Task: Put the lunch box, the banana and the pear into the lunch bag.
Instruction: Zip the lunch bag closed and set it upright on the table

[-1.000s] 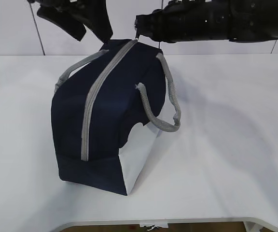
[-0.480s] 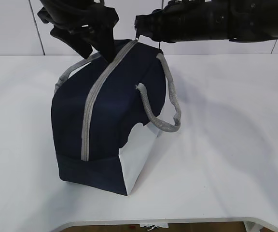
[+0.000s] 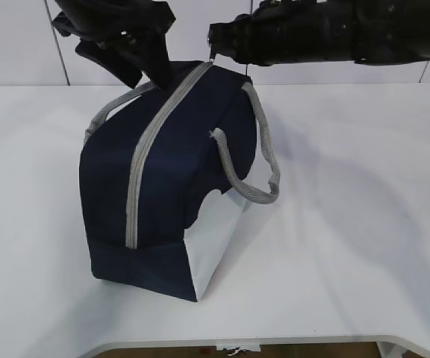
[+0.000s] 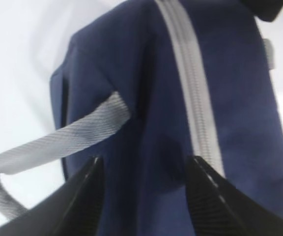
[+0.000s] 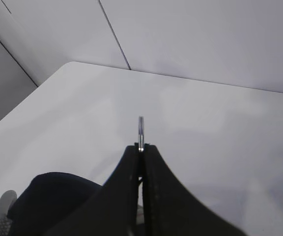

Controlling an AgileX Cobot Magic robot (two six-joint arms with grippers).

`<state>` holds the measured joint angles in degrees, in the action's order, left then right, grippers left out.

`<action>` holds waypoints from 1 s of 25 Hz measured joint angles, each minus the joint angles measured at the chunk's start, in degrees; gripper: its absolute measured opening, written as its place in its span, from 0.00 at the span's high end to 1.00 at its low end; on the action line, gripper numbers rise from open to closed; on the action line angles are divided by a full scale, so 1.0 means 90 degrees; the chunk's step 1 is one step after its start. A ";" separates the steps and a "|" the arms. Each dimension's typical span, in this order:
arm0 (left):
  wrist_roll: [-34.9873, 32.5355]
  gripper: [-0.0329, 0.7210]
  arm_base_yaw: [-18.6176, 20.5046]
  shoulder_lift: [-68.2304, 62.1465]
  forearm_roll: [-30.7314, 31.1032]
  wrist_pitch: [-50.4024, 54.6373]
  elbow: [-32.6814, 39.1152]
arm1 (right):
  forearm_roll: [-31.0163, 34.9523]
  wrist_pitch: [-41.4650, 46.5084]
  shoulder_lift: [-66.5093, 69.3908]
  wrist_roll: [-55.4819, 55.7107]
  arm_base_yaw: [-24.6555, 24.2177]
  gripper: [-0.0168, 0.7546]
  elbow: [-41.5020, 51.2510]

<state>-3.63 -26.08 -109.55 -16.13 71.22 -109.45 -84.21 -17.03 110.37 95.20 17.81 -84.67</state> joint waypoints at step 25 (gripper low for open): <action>-0.0229 0.88 0.0000 -0.0312 -0.0402 0.0000 -0.0011 | -0.0155 0.0091 0.0000 0.0012 0.0000 0.98 0.0000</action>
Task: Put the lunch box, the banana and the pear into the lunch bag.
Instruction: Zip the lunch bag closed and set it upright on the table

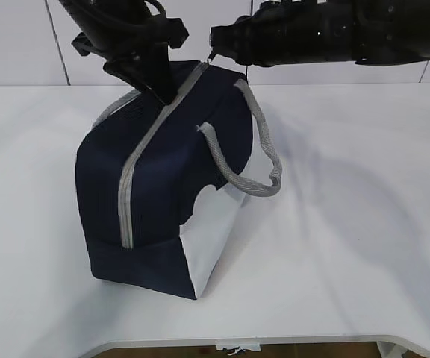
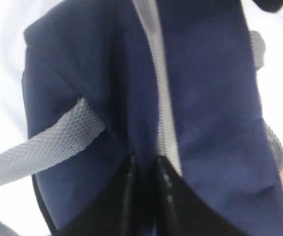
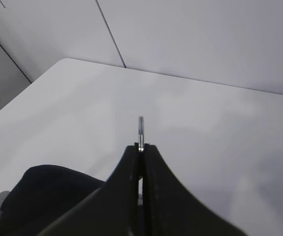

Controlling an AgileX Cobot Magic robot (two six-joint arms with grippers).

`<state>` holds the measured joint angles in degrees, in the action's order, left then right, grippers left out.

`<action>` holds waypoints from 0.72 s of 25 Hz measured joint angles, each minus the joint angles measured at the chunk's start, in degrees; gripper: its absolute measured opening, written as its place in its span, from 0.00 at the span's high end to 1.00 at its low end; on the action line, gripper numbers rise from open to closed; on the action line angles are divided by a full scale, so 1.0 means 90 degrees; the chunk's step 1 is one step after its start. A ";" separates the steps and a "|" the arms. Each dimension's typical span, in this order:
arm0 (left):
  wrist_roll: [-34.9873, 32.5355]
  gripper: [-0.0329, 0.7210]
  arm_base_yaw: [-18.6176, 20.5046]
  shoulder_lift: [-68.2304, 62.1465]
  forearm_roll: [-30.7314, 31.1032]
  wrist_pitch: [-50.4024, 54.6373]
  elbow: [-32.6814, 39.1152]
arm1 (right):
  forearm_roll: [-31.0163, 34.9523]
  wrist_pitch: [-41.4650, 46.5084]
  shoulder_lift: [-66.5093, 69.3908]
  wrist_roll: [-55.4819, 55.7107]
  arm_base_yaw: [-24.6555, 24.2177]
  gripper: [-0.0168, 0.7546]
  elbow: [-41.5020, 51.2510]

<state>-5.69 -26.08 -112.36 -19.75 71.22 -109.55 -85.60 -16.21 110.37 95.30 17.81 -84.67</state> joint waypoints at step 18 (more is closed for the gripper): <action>-0.0382 0.96 0.0000 0.0476 -0.0381 -0.0106 0.0000 | -0.0042 0.0826 0.0015 0.0678 0.0037 0.98 0.0000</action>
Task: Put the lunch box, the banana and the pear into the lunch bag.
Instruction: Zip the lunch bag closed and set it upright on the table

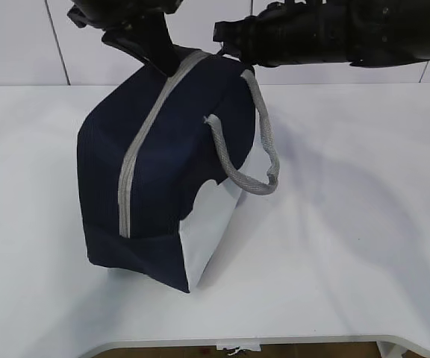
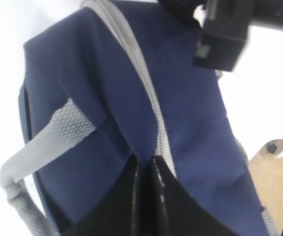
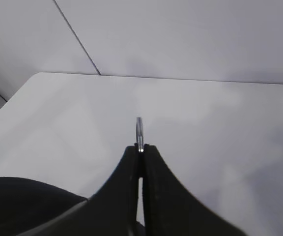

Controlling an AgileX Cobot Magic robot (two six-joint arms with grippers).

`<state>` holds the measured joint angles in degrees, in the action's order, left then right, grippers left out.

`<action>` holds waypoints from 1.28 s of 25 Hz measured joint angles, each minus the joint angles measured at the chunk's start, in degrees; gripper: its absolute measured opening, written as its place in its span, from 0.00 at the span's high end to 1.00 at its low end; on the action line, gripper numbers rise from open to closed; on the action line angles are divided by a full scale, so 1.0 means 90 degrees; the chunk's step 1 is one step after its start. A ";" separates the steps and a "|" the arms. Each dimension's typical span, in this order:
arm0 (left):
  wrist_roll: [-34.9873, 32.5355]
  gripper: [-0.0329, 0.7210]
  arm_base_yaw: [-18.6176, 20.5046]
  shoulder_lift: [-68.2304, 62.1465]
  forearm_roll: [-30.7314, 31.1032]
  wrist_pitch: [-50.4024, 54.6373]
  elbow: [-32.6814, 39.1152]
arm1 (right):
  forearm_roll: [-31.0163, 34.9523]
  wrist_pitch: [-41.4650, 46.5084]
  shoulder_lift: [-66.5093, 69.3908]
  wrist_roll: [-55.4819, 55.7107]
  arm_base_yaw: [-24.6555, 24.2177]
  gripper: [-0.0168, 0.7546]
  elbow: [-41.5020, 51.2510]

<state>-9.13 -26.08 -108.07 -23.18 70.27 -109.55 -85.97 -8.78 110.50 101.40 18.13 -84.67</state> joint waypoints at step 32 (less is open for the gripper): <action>-0.0069 0.96 0.0000 0.0468 0.0175 0.0229 0.0047 | -0.0118 -0.0082 0.0786 0.0928 0.0006 0.98 -0.0037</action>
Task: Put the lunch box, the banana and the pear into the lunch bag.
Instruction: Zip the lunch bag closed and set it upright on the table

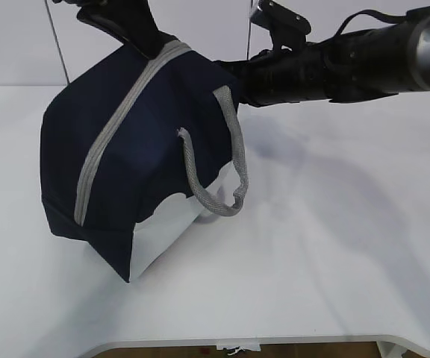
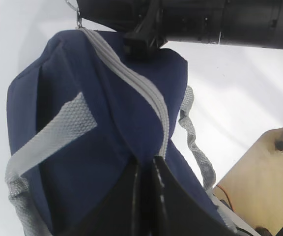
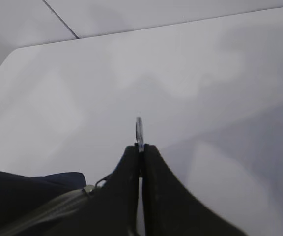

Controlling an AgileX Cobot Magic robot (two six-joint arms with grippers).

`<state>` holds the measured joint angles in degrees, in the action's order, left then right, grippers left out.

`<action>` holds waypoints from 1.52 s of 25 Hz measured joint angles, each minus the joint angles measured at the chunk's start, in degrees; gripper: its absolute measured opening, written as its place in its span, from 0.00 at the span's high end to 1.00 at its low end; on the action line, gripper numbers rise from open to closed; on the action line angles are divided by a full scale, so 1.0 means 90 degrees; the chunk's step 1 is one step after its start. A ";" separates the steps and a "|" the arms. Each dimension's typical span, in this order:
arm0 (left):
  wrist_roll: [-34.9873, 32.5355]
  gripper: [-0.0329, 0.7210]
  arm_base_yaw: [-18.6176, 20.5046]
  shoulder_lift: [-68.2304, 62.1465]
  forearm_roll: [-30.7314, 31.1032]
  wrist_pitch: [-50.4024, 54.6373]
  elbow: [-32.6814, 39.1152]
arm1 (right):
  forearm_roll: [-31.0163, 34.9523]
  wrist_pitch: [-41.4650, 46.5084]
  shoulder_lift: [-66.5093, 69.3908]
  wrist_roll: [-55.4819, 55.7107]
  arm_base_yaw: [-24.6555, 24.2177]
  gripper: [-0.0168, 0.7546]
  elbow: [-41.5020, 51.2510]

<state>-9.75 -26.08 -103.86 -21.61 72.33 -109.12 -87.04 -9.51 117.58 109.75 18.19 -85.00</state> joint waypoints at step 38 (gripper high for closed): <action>0.0495 0.56 0.0000 -0.0639 0.1143 -0.0076 -0.0037 | -0.2015 -0.0319 -0.1352 -0.0430 -0.0061 0.37 0.0158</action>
<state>-5.30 -26.08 -109.61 -11.32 71.64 -109.46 -105.17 -12.39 105.41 105.88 17.64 -83.58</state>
